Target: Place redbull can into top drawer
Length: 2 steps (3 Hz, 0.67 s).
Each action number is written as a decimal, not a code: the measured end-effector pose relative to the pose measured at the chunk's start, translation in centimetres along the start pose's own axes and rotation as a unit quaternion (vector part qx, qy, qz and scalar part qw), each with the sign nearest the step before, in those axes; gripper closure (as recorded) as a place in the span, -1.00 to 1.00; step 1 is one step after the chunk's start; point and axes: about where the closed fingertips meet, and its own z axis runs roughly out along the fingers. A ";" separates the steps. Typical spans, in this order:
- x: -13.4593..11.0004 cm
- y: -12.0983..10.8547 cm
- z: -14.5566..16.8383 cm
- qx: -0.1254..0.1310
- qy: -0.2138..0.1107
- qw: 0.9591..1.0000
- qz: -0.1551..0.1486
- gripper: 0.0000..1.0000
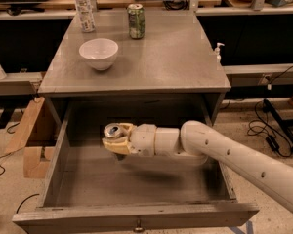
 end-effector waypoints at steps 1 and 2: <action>1.8 0.7 0.9 0.000 0.006 1.000 -0.007 1.00; 1.7 0.8 1.1 -0.002 0.005 1.000 -0.007 0.49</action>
Offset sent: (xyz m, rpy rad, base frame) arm -0.0046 0.0062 -0.0155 -0.0110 -0.0085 0.0009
